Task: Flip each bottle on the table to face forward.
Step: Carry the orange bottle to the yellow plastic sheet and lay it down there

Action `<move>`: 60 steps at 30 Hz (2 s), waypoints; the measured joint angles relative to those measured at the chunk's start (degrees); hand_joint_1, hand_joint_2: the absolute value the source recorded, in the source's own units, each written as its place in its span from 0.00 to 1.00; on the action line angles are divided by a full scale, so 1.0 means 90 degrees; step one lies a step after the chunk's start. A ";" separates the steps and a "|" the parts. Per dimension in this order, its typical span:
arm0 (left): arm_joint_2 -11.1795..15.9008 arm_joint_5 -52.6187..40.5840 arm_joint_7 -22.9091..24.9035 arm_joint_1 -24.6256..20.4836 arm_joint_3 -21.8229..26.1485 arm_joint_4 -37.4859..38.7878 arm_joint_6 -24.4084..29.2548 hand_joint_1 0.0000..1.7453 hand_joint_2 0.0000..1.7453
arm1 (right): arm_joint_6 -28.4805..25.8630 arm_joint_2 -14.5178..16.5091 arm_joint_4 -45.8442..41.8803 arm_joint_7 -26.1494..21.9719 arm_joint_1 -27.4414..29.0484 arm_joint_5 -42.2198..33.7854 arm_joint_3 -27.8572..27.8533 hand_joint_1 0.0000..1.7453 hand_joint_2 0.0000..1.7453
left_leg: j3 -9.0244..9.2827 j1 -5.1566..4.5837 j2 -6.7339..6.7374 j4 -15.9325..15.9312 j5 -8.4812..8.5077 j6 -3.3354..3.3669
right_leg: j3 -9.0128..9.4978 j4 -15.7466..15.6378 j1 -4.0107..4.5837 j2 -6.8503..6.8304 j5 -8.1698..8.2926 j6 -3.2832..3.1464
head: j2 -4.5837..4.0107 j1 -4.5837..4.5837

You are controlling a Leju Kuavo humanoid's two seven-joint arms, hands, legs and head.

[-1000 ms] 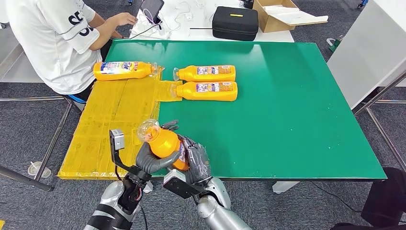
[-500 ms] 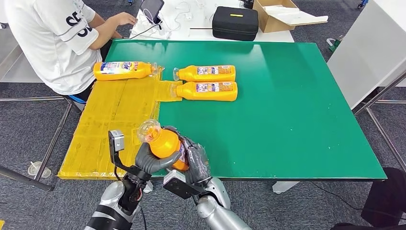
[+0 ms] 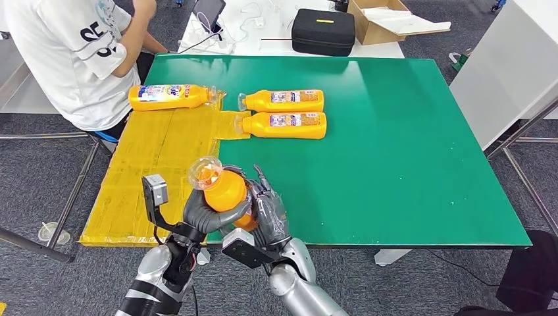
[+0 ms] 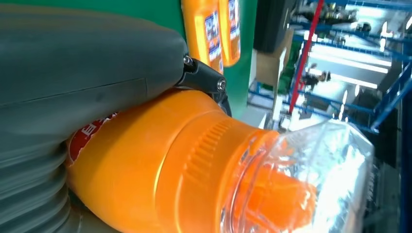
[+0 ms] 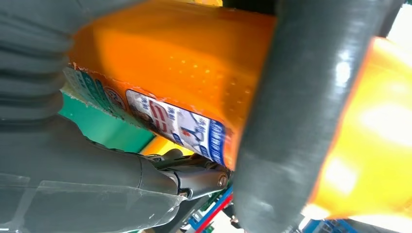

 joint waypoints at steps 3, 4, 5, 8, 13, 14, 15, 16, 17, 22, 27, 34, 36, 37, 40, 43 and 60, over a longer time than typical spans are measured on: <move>-0.0055 -0.0271 -0.0246 -0.0048 0.0205 -0.0195 0.0744 1.00 1.00 | -0.0146 -0.0017 -0.0450 0.0016 0.0116 -0.0009 -0.0072 0.00 0.00 | 0.0001 0.0000 0.0002 0.0000 0.0000 0.0000 | -0.0001 0.0000 0.0000 0.0001 0.0001 -0.0001 | 0.0000 0.0001; -0.0067 -0.0338 -0.0299 -0.0092 0.0353 -0.0265 0.1030 1.00 1.00 | -0.0200 -0.0027 -0.0664 0.0046 0.0179 -0.0017 -0.0114 0.00 0.00 | 0.0002 0.0000 0.0004 0.0000 -0.0001 -0.0001 | -0.0001 0.0000 0.0000 0.0002 0.0002 -0.0001 | 0.0000 0.0000; -0.0068 -0.0395 -0.0330 -0.0140 0.0532 -0.0328 0.1273 1.00 1.00 | -0.0243 -0.0041 -0.0892 0.0076 0.0243 -0.0028 -0.0155 0.00 0.00 | 0.0005 0.0001 0.0007 0.0000 -0.0001 -0.0001 | -0.0002 0.0000 0.0001 0.0004 0.0003 -0.0002 | 0.0000 -0.0002; -0.0063 -0.0547 -0.0394 -0.0261 0.0976 -0.0471 0.1726 1.00 1.00 | -0.0274 -0.0080 -0.1429 0.0142 0.0407 -0.0052 -0.0206 0.00 0.00 | 0.0006 0.0005 0.0004 0.0000 0.0001 -0.0004 | -0.0002 0.0000 0.0005 0.0004 0.0002 -0.0005 | 0.0001 -0.0002; -0.0092 -0.0802 -0.0568 -0.0424 0.1390 -0.0504 0.2319 1.00 1.00 | -0.0276 -0.0095 -0.1918 -0.0019 0.0572 0.0043 -0.0237 0.00 0.00 | 0.0004 0.0006 0.0006 0.0000 0.0001 -0.0004 | -0.0001 0.0001 0.0004 0.0004 0.0002 -0.0004 | 0.0001 -0.0001; -0.0099 -0.0863 -0.0604 -0.0453 0.1442 -0.0499 0.2434 1.00 1.00 | -0.0276 -0.0095 -0.1991 -0.0071 0.0600 0.0091 -0.0247 0.00 0.00 | 0.0004 0.0005 0.0005 0.0000 0.0001 -0.0004 | -0.0001 0.0000 0.0003 0.0004 0.0002 -0.0004 | 0.0001 -0.0001; -0.0106 -0.0914 -0.0630 -0.0483 0.1492 -0.0490 0.2539 1.00 1.00 | -0.0276 -0.0095 -0.2064 -0.0115 0.0624 0.0148 -0.0255 0.00 0.00 | 0.0003 0.0004 0.0005 0.0000 0.0001 -0.0004 | -0.0001 0.0000 0.0003 0.0003 0.0002 -0.0003 | 0.0001 0.0000; -0.0110 -0.0944 -0.0644 -0.0510 0.1536 -0.0474 0.2617 1.00 1.00 | -0.0276 -0.0095 -0.2125 -0.0148 0.0642 0.0199 -0.0261 0.00 0.00 | 0.0003 0.0004 0.0004 0.0000 0.0001 -0.0004 | 0.0000 0.0000 0.0003 0.0003 0.0002 -0.0003 | 0.0001 0.0000; -0.0113 -0.0959 -0.0651 -0.0534 0.1578 -0.0454 0.2677 1.00 1.00 | -0.0276 -0.0095 -0.2182 -0.0172 0.0658 0.0242 -0.0265 0.00 0.00 | 0.0003 0.0004 0.0004 0.0000 0.0001 -0.0004 | 0.0000 0.0000 0.0002 0.0003 0.0002 -0.0003 | 0.0001 -0.0001; -0.0117 -0.1158 -0.0778 -0.0631 0.1693 -0.0292 0.2946 1.00 1.00 | -0.0276 -0.0095 -0.2310 -0.0213 0.0691 0.0214 -0.0271 0.00 0.00 | 0.0004 0.0004 0.0005 0.0000 0.0001 -0.0004 | -0.0001 0.0000 0.0003 0.0003 0.0002 -0.0003 | 0.0001 0.0000; 0.0016 -0.3916 -0.0961 -0.0877 0.1484 0.0054 0.4728 1.00 1.00 | -0.0276 -0.0108 -0.2436 -0.0372 0.0689 -0.0211 -0.0215 0.00 0.00 | 0.0003 0.0005 0.0002 0.0000 0.0003 -0.0003 | -0.0002 0.0000 0.0004 0.0002 0.0002 -0.0004 | 0.0000 -0.0001; 0.0561 -0.7550 -0.0424 -0.1942 0.0616 0.2083 0.6124 1.00 1.00 | -0.0258 -0.0177 -0.2849 -0.0338 0.0571 -0.0645 0.0176 0.00 0.00 | 0.0007 0.0004 0.0013 0.0000 0.0007 -0.0003 | -0.0001 0.0001 0.0003 0.0010 0.0015 -0.0018 | 0.0000 0.0000; 0.0655 -0.7642 -0.0420 -0.2116 0.0468 0.2511 0.6164 1.00 1.00 | -0.0254 -0.0196 -0.2931 -0.0330 0.0557 -0.0670 0.0257 0.00 0.00 | 0.0009 0.0003 0.0020 0.0000 0.0007 -0.0003 | -0.0003 0.0001 0.0003 0.0015 0.0018 -0.0021 | 0.0000 -0.0001; 0.0692 -0.7691 -0.0397 -0.2181 0.0414 0.2673 0.6170 1.00 1.00 | -0.0253 -0.0205 -0.2961 -0.0329 0.0555 -0.0682 0.0285 0.00 0.00 | 0.0008 0.0003 0.0020 0.0000 0.0007 -0.0004 | -0.0004 0.0001 0.0004 0.0015 0.0017 -0.0021 | 0.0000 -0.0002; 0.0829 -0.8205 -0.0225 -0.2352 0.0179 0.3098 0.6043 1.00 1.00 | -0.0223 -0.0242 -0.3026 -0.0339 0.0541 -0.0742 0.0366 0.00 0.00 | 0.0007 0.0004 0.0016 0.0000 0.0007 -0.0004 | -0.0004 0.0001 0.0004 0.0014 0.0015 -0.0021 | 0.0000 -0.0001; 0.1043 -0.8836 -0.0231 -0.2537 -0.0202 0.3506 0.5441 1.00 1.00 | -0.0135 -0.0300 -0.3066 -0.0375 0.0526 -0.0819 0.0434 0.00 0.00 | 0.0006 0.0005 0.0015 0.0000 0.0006 -0.0004 | -0.0005 0.0002 0.0005 0.0015 0.0014 -0.0021 | 0.0000 0.0000; 0.1461 -0.8541 -0.0668 -0.2926 -0.0775 0.4504 0.3380 1.00 1.00 | 0.0120 -0.0384 -0.3078 -0.0476 0.0528 -0.0930 0.0536 0.00 0.00 | 0.0002 0.0004 0.0026 0.0000 0.0007 -0.0005 | -0.0011 0.0002 0.0004 0.0021 0.0015 -0.0022 | 0.0000 0.0000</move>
